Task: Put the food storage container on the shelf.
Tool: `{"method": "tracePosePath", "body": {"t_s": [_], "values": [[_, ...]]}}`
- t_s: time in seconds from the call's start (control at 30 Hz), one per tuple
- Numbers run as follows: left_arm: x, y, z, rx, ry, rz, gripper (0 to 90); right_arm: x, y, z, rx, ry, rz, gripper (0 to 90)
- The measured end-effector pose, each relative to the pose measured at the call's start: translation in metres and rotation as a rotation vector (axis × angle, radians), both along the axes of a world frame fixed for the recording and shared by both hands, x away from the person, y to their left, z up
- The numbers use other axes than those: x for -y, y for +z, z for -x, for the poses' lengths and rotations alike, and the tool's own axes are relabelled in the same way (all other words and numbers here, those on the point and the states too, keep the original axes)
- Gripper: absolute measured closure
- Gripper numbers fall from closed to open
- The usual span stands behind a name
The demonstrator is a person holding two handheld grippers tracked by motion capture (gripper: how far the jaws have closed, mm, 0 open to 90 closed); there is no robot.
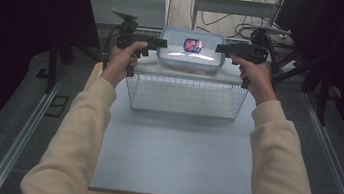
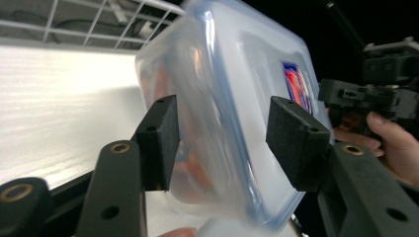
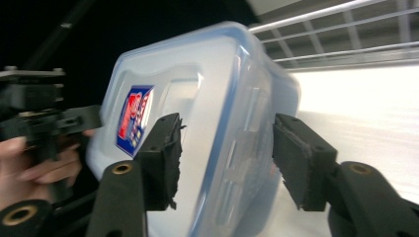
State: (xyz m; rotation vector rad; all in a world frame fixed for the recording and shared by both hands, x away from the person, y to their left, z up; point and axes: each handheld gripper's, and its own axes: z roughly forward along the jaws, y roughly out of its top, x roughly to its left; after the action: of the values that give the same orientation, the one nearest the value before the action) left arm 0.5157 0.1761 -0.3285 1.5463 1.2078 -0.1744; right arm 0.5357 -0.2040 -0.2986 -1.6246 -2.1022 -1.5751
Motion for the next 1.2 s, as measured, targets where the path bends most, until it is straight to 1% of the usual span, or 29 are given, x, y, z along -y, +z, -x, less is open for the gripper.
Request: {"method": "tracePosePath", "body": {"t_s": [0.03,0.07,0.1,0.2,0.3,0.33,0.4,0.43,0.47,0.5,0.57,0.6,0.63,0.67,0.7,0.77,0.83,0.9,0.97,1.07,1.2], "values": [[0.002,-0.002,-0.001,-0.008,-0.005,0.007,41.8,-0.001,-0.002,-0.001,-0.001,-0.013,0.022,44.8],[0.002,-0.003,-0.002,-0.012,-0.003,0.015,40.2,-0.001,-0.004,-0.002,-0.009,-0.019,0.001,44.6],[0.002,-0.004,-0.002,-0.014,-0.003,0.021,40.3,-0.001,-0.005,-0.002,0.000,-0.031,-0.002,44.5],[0.001,-0.005,-0.001,-0.015,-0.014,0.030,40.3,-0.001,-0.005,-0.002,0.008,-0.037,-0.001,42.7],[0.001,-0.006,0.000,-0.013,-0.021,0.030,39.5,-0.001,-0.004,-0.001,0.019,-0.027,-0.001,40.0],[0.000,-0.005,0.002,0.001,-0.008,0.027,38.5,-0.001,-0.004,0.000,0.029,-0.034,-0.001,39.1],[-0.001,-0.002,0.007,0.029,0.016,0.035,38.3,0.002,-0.001,0.003,0.066,-0.049,-0.003,36.7],[-0.002,0.000,0.010,0.045,0.023,0.026,37.6,0.003,0.001,0.005,0.087,-0.051,-0.005,36.3],[-0.002,0.003,0.014,0.066,0.032,-0.001,36.6,0.006,0.003,0.008,0.108,-0.051,-0.013,36.3],[-0.002,0.006,0.019,0.087,0.046,-0.022,36.0,0.008,0.005,0.012,0.125,-0.040,-0.019,35.9],[-0.003,0.010,0.029,0.123,0.069,-0.038,34.7,0.011,0.008,0.020,0.159,-0.021,0.001,34.3],[-0.005,0.012,0.036,0.139,0.069,-0.039,33.5,0.012,0.010,0.026,0.178,-0.008,0.022,33.6],[-0.006,0.013,0.042,0.157,0.069,-0.048,33.2,0.013,0.010,0.032,0.193,0.006,0.038,32.8],[-0.007,0.014,0.051,0.177,0.072,-0.069,33.0,0.015,0.010,0.038,0.208,0.022,0.052,32.2],[-0.007,0.014,0.057,0.187,0.076,-0.073,32.9,0.016,0.009,0.046,0.223,0.037,0.063,31.2],[-0.007,0.012,0.072,0.207,0.070,-0.096,32.3,0.019,0.007,0.057,0.234,0.060,0.062,29.4],[-0.006,0.009,0.086,0.219,0.067,-0.106,31.8,0.022,0.004,0.070,0.246,0.080,0.067,28.4],[-0.004,0.004,0.099,0.226,0.046,-0.125,31.5,0.026,0.000,0.083,0.262,0.096,0.083,27.5],[-0.002,-0.002,0.111,0.238,0.034,-0.152,30.8,0.030,-0.005,0.094,0.274,0.114,0.078,26.9],[0.001,-0.010,0.127,0.248,0.011,-0.177,30.5,0.037,-0.014,0.109,0.285,0.132,0.073,26.3],[0.007,-0.022,0.146,0.263,-0.014,-0.212,30.3,0.045,-0.030,0.127,0.293,0.160,0.092,25.9]]}}
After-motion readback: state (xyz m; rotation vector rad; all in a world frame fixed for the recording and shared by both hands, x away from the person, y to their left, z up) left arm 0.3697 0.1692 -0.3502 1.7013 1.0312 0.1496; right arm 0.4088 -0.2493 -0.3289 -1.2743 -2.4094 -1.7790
